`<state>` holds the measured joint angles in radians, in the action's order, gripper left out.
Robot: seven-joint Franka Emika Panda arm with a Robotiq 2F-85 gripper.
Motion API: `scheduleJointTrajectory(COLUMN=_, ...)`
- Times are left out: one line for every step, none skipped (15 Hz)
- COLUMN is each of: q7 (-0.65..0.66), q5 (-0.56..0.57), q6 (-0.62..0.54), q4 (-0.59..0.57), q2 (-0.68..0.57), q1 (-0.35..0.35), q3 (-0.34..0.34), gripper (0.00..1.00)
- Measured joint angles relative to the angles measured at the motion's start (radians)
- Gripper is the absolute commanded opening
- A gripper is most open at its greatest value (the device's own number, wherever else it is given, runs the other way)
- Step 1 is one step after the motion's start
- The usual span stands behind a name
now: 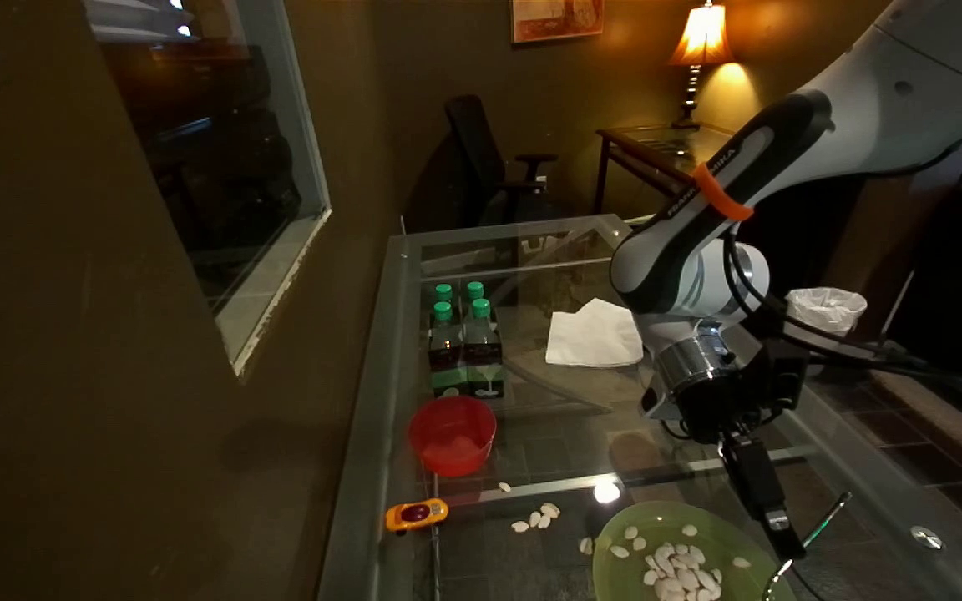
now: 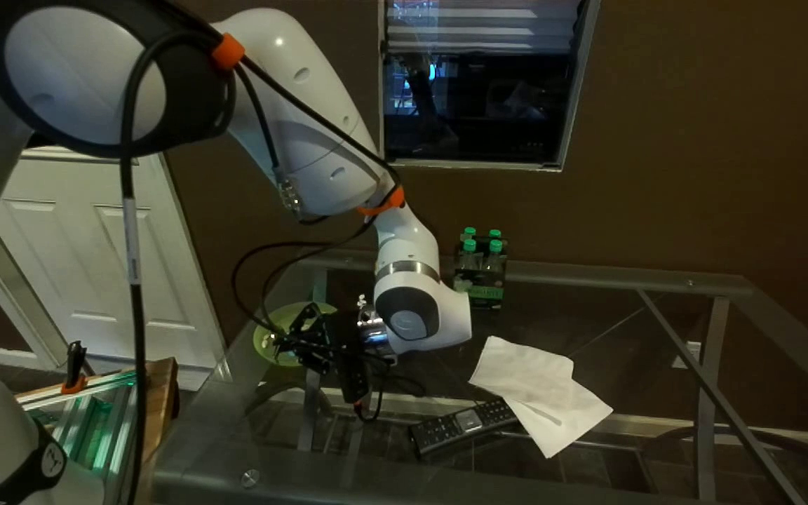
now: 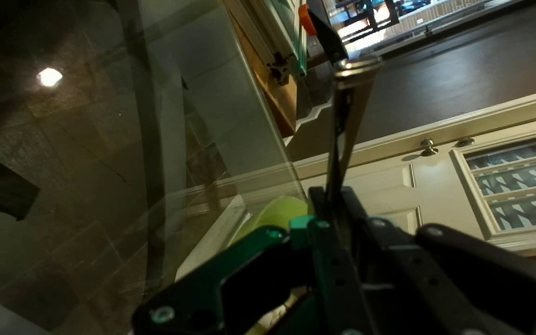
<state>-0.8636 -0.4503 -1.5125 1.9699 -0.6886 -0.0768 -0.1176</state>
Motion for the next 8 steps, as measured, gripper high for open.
scheduleJointTrajectory(q7=0.0, q5=0.0, q6=0.0, q4=-0.002, q2=-0.001, q1=-0.002, q3=0.0, gripper=0.02)
scheduleJointTrajectory(q7=-0.001, q5=0.0, q6=-0.001, q4=-0.003, q2=-0.002, q1=-0.003, q3=0.0, gripper=0.02)
scheduleJointTrajectory(q7=-0.003, q5=0.0, q6=-0.002, q4=-0.004, q2=-0.002, q1=-0.005, q3=0.0, gripper=0.02)
scheduleJointTrajectory(q7=-0.004, q5=0.0, q6=-0.003, q4=-0.005, q2=-0.003, q1=-0.006, q3=0.0, gripper=0.02)
scheduleJointTrajectory(q7=-0.006, q5=0.0, q6=-0.004, q4=-0.006, q2=-0.003, q1=-0.008, q3=0.0, gripper=0.02)
scheduleJointTrajectory(q7=-0.008, q5=0.0, q6=-0.005, q4=-0.006, q2=-0.003, q1=-0.01, q3=0.0, gripper=0.02)
scheduleJointTrajectory(q7=-0.013, q5=0.0, q6=-0.006, q4=-0.007, q2=-0.003, q1=-0.012, q3=0.0, gripper=0.02)
scheduleJointTrajectory(q7=-0.017, q5=0.0, q6=-0.007, q4=-0.008, q2=-0.003, q1=-0.014, q3=0.0, gripper=0.02)
